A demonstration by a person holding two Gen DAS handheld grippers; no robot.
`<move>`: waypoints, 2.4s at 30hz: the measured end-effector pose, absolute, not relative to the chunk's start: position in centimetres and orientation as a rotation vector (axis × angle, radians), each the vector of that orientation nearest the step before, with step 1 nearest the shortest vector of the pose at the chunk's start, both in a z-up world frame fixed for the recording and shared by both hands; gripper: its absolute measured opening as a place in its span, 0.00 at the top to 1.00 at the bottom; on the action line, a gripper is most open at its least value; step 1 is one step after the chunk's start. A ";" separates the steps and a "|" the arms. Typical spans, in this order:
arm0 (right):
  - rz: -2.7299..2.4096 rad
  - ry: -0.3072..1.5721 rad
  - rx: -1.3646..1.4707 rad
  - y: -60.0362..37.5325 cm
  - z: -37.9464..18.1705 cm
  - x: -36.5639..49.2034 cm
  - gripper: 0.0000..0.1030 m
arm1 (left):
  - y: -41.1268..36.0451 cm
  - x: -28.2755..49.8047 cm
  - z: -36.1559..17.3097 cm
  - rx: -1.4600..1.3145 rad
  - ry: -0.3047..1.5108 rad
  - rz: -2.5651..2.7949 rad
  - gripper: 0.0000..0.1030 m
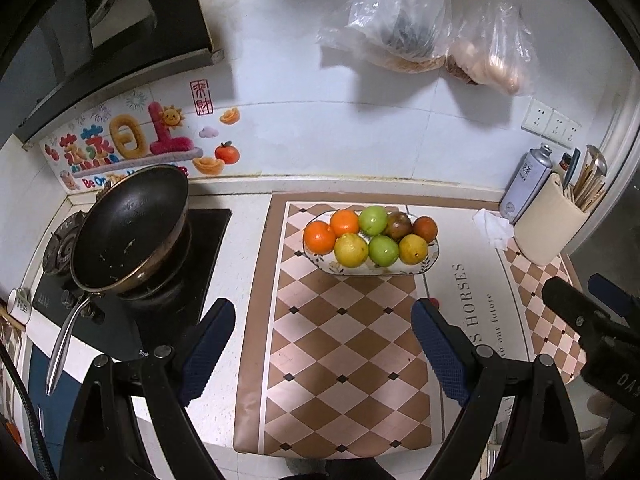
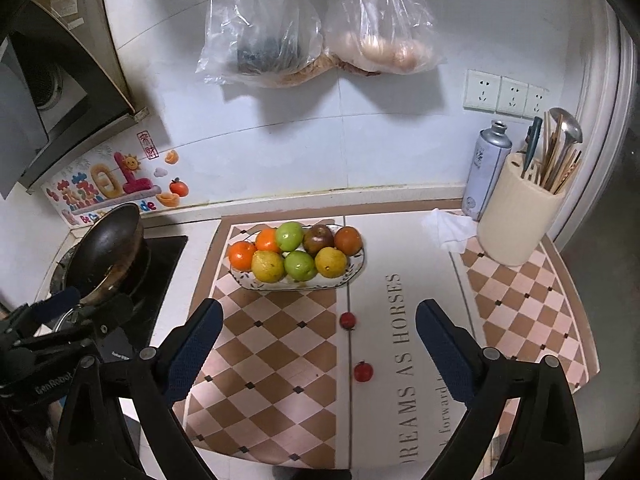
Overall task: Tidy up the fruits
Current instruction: 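Open both tools and lift them away from the plate, then grasp a red tomato on the runner with the right tool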
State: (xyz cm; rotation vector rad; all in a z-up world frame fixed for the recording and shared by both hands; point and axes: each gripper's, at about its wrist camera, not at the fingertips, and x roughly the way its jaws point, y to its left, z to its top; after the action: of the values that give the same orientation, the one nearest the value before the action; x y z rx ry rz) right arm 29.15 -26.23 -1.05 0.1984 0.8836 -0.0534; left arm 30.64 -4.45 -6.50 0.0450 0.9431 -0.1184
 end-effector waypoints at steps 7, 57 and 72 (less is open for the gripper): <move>-0.059 0.963 0.290 -28.8 -6.1 31.4 0.04 | -6.4 32.5 -10.4 0.200 0.989 -0.074 0.00; -0.042 1.228 0.633 -38.5 -28.5 35.7 0.54 | -23.3 44.3 -31.9 0.187 1.465 -0.434 0.75; 0.082 1.257 0.536 -33.2 -30.4 40.2 0.69 | -10.7 46.0 -28.1 -0.269 1.465 -0.267 0.75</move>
State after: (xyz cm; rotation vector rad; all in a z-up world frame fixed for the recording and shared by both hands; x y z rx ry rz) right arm 40.24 -33.24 -30.37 0.5362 1.2566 0.0825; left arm 46.01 -10.65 -28.08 -0.2693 1.4648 -0.2666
